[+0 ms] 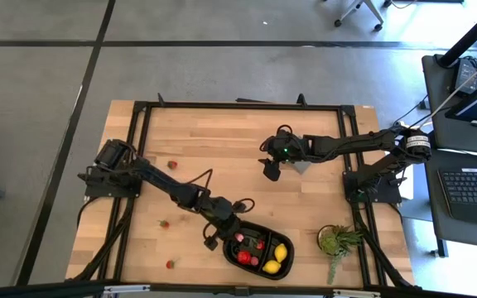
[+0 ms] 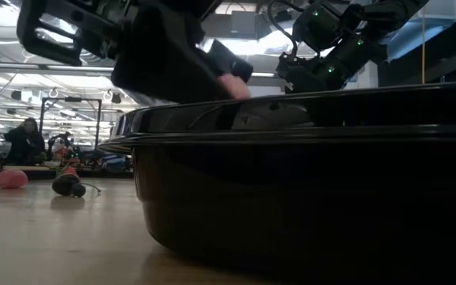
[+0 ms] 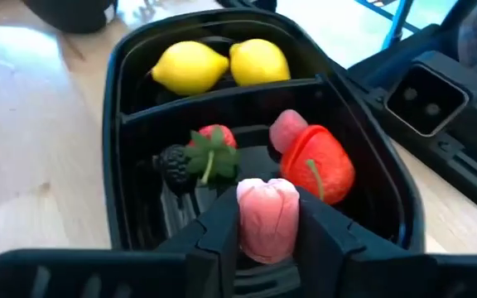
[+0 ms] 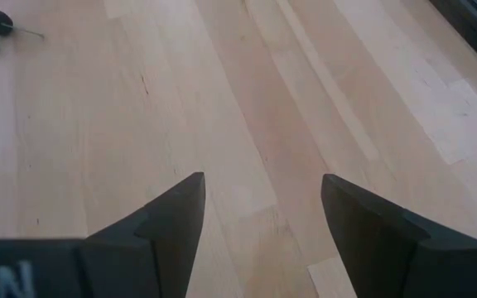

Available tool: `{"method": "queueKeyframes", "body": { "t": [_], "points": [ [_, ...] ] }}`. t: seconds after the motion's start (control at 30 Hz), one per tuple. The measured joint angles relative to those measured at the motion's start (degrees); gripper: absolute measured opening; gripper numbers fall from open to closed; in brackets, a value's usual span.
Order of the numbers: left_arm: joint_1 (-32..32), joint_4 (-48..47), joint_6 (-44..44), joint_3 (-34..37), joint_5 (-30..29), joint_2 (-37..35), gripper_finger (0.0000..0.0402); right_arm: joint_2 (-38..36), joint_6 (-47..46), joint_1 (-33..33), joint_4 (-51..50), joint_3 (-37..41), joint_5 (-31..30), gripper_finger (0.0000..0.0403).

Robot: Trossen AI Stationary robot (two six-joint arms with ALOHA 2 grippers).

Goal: Pick and placing Produce into tupperware
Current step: Put the peach into the black bin, then put the cherry into the black bin

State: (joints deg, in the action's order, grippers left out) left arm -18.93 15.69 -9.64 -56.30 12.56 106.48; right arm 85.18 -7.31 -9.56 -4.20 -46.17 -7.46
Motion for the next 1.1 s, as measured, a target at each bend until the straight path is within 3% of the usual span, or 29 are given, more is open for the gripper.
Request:
{"method": "queueKeyframes", "body": {
  "t": [0.33, 0.47, 0.6, 0.77, 0.9, 1.0, 1.1],
  "points": [
    [0.7, -2.6, 5.5, 0.0, 0.2, -0.9, 0.0182, 0.0, 0.0, 0.0, -0.5, 0.0, 0.0, 0.0243],
    [1.7, -9.4, 5.0, -0.1, 0.0, -4.1, 0.0242, 0.0, 0.1, 0.0, -0.6, 0.0, 0.0, 0.0243],
    [2.7, -20.7, 6.6, 0.0, -5.0, -11.2, 0.0284, 0.0, 0.2, 0.0, -0.7, 0.0, 0.0, 0.0243],
    [3.2, -38.7, 20.1, -0.1, -13.4, -21.2, 0.0303, 0.0, 0.2, 0.0, -0.8, 0.0, 0.0, 0.0243],
    [3.5, -54.3, 34.6, -0.1, -21.5, -24.9, 0.0300, 0.0, 0.6, 0.0, -0.5, 0.0, 0.0, 0.0243],
    [3.8, -62.8, 44.5, 0.0, -23.4, -25.1, 0.0296, 0.0, 1.7, 0.0, 0.0, 0.0, 0.0, 0.0243],
    [3.8, -63.8, 49.5, 1.0, -23.5, -24.7, 0.0295, 0.0, 1.8, 0.0, 0.1, 0.0, 0.0, 0.0243]
  ]
}}
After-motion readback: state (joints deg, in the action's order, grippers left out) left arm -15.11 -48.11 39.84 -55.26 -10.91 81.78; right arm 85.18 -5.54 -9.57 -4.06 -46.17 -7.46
